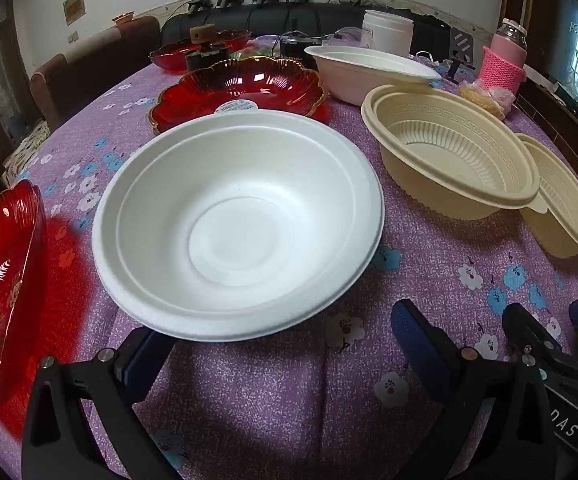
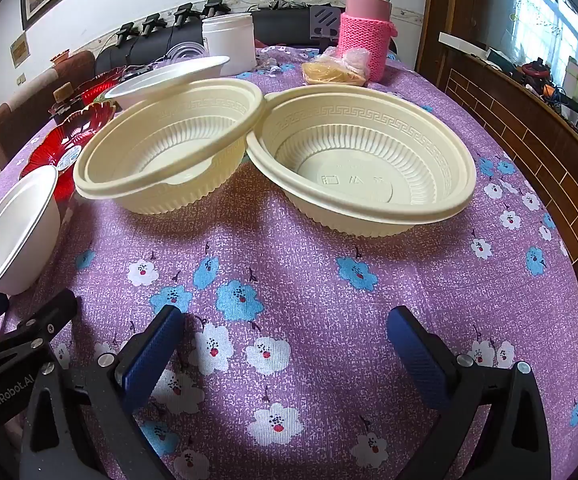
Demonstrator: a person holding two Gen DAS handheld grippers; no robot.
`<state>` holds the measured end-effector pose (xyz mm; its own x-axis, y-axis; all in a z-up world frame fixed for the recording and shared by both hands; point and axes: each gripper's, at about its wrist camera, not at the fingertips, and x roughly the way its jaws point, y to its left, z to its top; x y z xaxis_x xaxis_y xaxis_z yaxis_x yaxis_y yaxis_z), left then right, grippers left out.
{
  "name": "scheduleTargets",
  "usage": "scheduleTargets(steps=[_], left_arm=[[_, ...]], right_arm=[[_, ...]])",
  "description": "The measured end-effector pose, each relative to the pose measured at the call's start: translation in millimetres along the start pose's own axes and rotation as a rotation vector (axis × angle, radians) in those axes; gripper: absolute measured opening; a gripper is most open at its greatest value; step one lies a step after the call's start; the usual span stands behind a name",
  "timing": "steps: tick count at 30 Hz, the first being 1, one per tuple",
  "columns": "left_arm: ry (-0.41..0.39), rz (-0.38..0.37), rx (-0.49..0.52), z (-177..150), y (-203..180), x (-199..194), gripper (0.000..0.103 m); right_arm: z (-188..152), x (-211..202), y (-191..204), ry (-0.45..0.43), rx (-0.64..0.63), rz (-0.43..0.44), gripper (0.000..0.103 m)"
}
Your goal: Organize plates and bowls
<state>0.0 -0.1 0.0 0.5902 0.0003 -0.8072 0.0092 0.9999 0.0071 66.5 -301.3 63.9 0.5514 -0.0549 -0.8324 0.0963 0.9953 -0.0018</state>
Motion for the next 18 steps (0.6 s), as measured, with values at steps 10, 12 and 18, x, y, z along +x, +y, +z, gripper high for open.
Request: scheduleTargets(steps=[10,12,18], left_arm=[[-0.001,0.002,-0.005,-0.1,0.2,-0.2,0.103],[-0.001,0.003,-0.005,-0.1,0.0,-0.2,0.103],[-0.001,0.003,-0.006,-0.1,0.1,-0.1,0.103]], right_arm=[[0.0,0.2,0.5,-0.002,0.001,0.001,0.102],[0.1,0.3,0.7,-0.002,0.000,0.001,0.102],[0.0,0.4,0.9,-0.002,0.001,0.001,0.102]])
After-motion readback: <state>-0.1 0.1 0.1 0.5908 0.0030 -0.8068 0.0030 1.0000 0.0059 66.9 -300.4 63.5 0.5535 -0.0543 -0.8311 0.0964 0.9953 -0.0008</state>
